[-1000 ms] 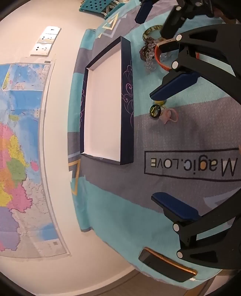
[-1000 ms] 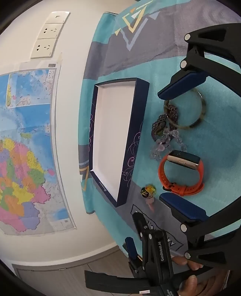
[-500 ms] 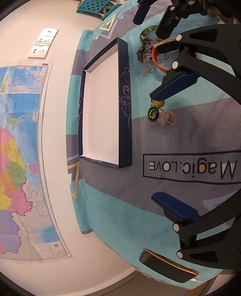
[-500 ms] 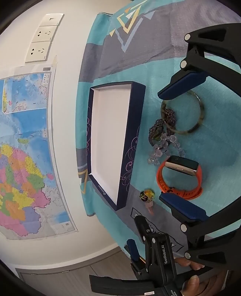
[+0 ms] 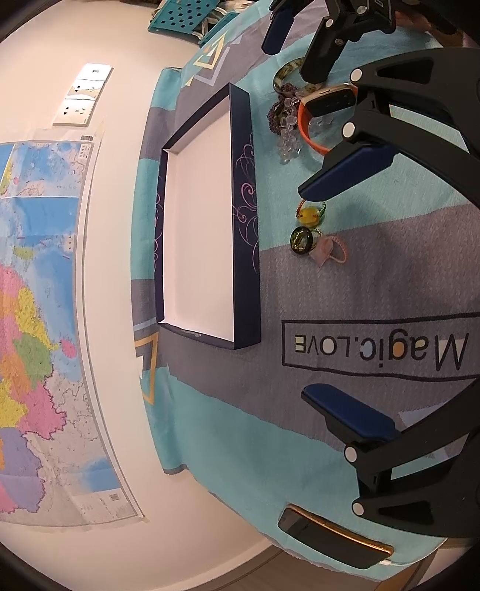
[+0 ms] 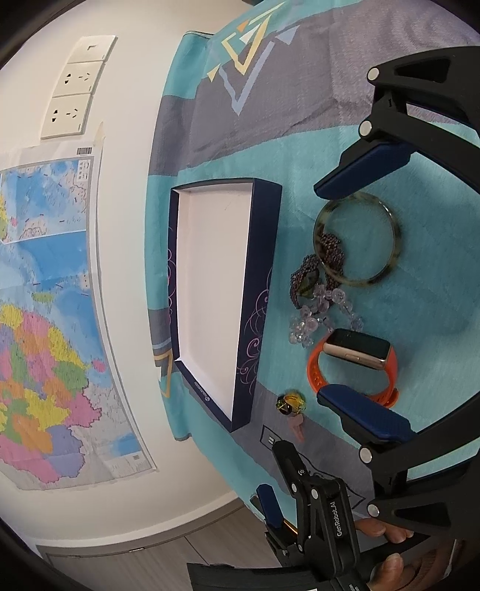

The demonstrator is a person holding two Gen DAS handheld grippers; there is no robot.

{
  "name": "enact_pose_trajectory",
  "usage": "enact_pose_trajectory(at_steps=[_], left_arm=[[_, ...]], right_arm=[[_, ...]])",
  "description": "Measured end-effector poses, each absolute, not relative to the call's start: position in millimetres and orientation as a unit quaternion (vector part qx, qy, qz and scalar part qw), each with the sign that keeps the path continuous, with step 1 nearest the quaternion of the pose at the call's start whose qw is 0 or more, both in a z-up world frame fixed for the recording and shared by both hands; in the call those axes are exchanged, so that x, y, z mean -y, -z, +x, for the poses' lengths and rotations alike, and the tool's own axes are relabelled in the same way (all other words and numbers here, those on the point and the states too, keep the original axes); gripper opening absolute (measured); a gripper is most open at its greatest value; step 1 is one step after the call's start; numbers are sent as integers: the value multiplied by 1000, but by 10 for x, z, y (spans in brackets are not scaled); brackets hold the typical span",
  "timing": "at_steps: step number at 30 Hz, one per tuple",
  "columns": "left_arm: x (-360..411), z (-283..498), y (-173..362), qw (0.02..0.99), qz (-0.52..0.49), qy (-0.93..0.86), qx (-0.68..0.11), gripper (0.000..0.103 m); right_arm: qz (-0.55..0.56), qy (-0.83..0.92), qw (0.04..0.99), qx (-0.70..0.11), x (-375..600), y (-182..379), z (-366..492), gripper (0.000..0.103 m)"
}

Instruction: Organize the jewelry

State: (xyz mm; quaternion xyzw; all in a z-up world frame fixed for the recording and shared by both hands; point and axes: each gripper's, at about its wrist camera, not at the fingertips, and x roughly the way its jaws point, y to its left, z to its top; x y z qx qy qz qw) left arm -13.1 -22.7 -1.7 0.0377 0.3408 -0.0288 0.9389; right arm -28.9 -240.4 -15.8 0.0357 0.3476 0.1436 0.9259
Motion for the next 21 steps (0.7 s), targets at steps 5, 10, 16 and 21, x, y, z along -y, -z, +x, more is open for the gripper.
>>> enact_pose_trajectory(at_steps=[5,10,16,21], left_arm=[[226,-134,22,939,38,30,-341,97],[215,-131,32,939,37,30,-342,97],[209,-132,38,939,36,30,-342,97],[210,-135,40,939,37,31,-342,97]], right_arm=[[37,-142,926,-348,2415,163,-288,97],[38,-141,925,-350,2435,167,-280,97],[39,-141,925,-351,2443,174,-270,97],[39,-140,925,-352,2441,177,-262,97]])
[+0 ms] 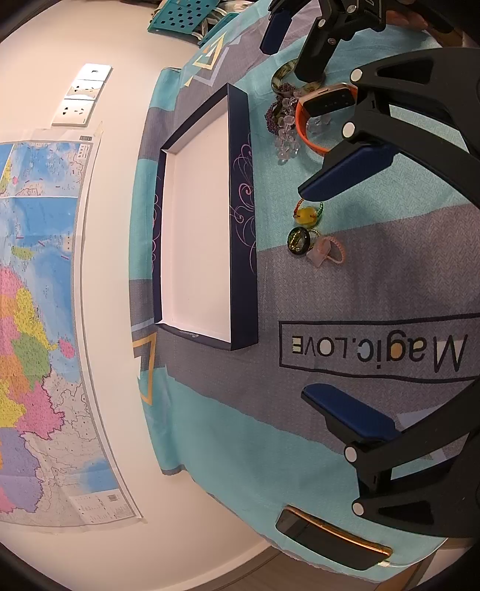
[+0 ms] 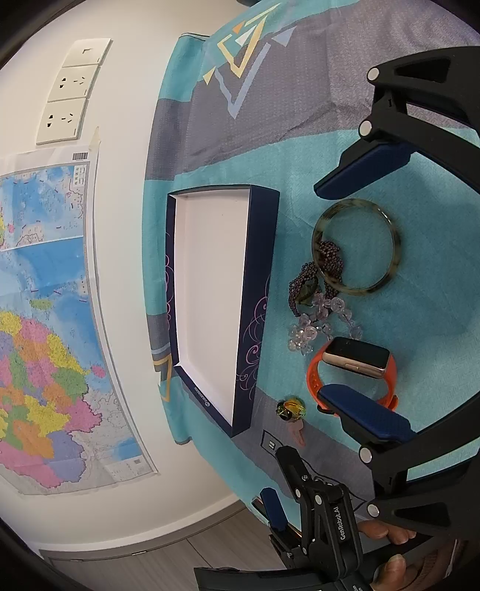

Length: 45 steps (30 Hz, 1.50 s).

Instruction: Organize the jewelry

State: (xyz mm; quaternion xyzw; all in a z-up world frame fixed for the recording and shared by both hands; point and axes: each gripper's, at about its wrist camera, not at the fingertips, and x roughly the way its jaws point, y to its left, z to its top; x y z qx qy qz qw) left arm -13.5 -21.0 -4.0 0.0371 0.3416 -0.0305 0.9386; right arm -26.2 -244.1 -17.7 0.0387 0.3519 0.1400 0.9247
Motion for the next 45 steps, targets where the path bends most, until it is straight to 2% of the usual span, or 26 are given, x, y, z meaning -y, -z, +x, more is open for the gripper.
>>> enact_pose_trajectory(at_steps=[16,26,28,32,34,36,40,42,45], left_arm=[[232,-152,71,938,40,43,-343,97],[386,-192,89,924,43,136,-355,97],[445,-213,99,920,53,153,-356,93],[566,-210,110,908,68,197,-362,77],[640,-185,134,902,82,215,-365,72],[691,-160,147,896,91,229,-369,62],[799,-64,174,884,120,260,-370,59],[861,2,205,874,134,276,-376,50],[935,85,261,860,148,293,-392,38]], right_arm=[[34,-134,925,-353,2480,181,-281,97],[25,-103,922,-372,2728,181,-256,95],[25,-101,918,-382,2776,208,-246,87],[25,-98,911,-400,2844,291,-228,77],[29,-97,907,-409,2863,333,-217,71],[30,-100,904,-414,2854,361,-221,63],[26,-107,902,-417,2825,378,-204,56],[21,-109,901,-418,2805,382,-198,50],[20,-111,902,-418,2816,387,-195,47]])
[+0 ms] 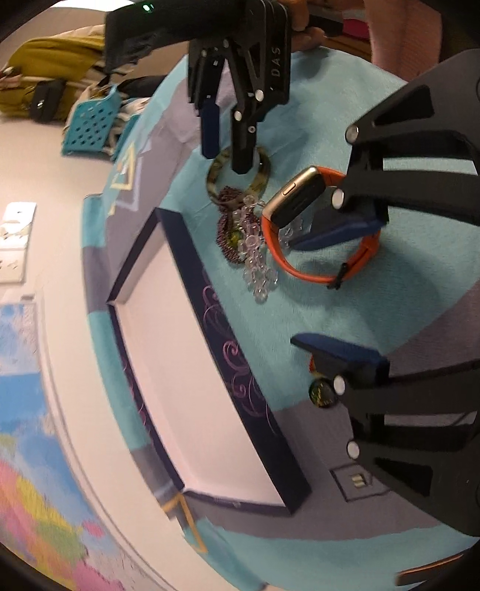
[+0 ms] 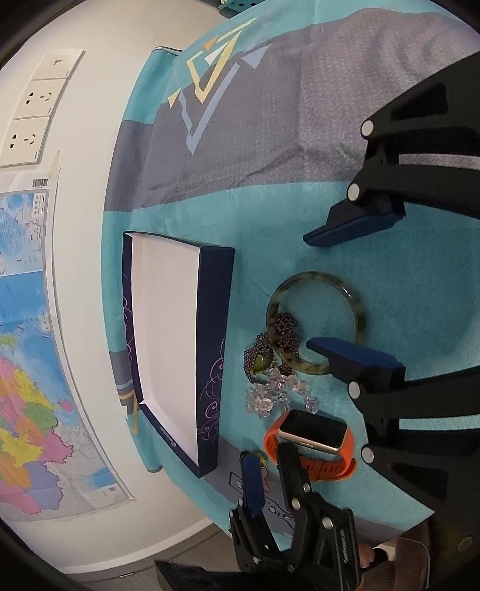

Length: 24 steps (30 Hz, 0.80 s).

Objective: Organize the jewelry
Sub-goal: 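Grasp the orange smartwatch with the left tool while the right tool grasps the tortoiseshell bangle, then carry the watch and bangle into the white box and open both tools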

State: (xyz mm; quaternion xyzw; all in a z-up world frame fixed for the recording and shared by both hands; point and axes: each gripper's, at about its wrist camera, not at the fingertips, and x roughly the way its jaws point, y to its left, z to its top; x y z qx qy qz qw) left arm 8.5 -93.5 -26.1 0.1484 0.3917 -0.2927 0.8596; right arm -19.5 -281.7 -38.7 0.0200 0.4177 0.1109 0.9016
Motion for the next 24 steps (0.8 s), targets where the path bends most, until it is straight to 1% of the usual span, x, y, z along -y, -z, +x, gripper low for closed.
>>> enact_pose_trajectory(at_steps=[3,7,8,9,10,12,16,17,24], left_arm=[[974,108,314,847,157,310,-403,27],[981,115,328,842,157,317,-407,22],[974,120,325,842,152,315,-410,16],[968,121,321,842,147,315,-413,14],[962,119,319,843,143,313,-415,14],[950,92,321,846,139,305,-415,13],[880,103,299,847,109,299,-425,11],[842,112,282,848,94,297,-430,8],[576,237,124,851,22,290,-437,8]], right_arm=[[21,-109,901,-419,2829,382,-201,42],[12,-107,901,-419,2833,383,-192,37],[8,-104,902,-419,2835,383,-188,32],[7,-103,902,-419,2844,381,-182,26],[9,-104,902,-419,2863,379,-174,19],[17,-107,901,-420,2905,378,-155,8],[22,-112,901,-418,2943,359,-142,5],[23,-112,902,-417,2953,351,-140,5],[37,-129,909,-394,3025,148,-89,5]])
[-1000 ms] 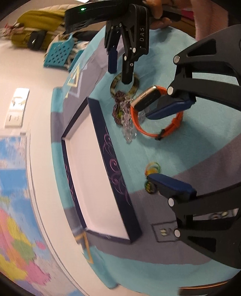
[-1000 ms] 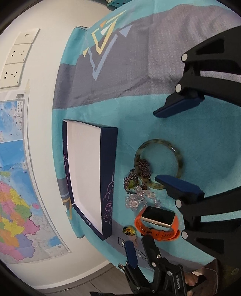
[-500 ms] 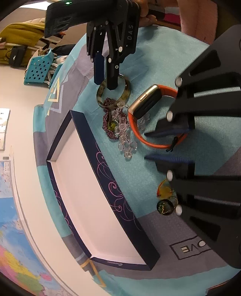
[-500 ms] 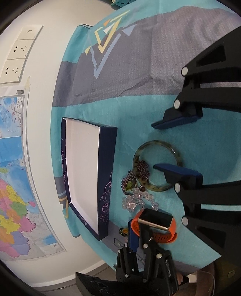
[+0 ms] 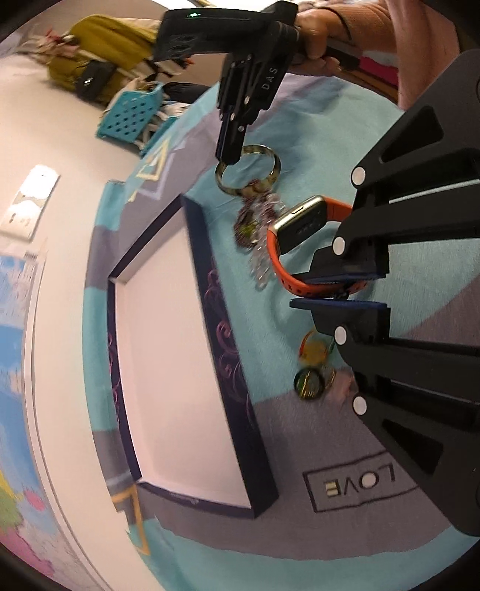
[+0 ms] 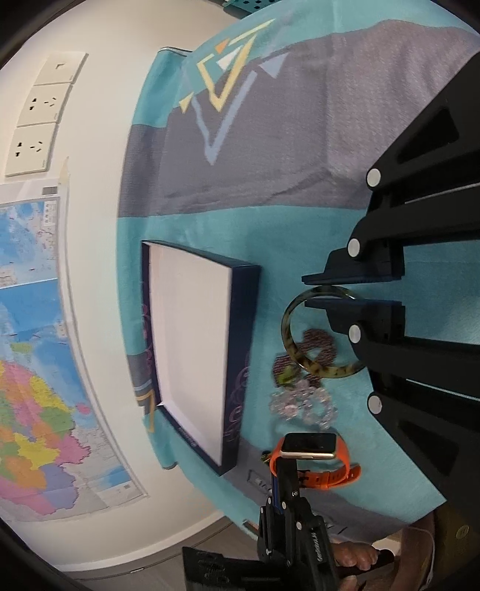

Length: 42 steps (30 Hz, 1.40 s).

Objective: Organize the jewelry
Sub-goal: 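Carry the watch and bangle into the white box and open both tools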

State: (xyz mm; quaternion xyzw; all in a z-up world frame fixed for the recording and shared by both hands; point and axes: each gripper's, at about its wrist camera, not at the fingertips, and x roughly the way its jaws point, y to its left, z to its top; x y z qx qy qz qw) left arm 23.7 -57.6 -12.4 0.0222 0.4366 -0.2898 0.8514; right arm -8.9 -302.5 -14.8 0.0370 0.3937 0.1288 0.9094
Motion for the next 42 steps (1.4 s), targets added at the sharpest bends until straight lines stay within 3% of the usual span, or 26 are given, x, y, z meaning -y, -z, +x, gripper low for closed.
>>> enact_pose_trajectory(at_steps=[16,26,39,42], left_arm=[[290,1260,-337,875,-48,222,-427,9],[304,1999,-125,865,-92,169,-464,9],[286,2475,235,843,-117,121,-511,10],[288,2477,223,842,-118,126,-511,20]], right_arm=[[-34,-170,920,-351,2663,-399,919,5],[-59,-172,899,-398,2384,-131,1864,5],[-59,-148,885,-437,2324,101,2302,8],[-48,-143,890,-431,2360,72,2289,11]])
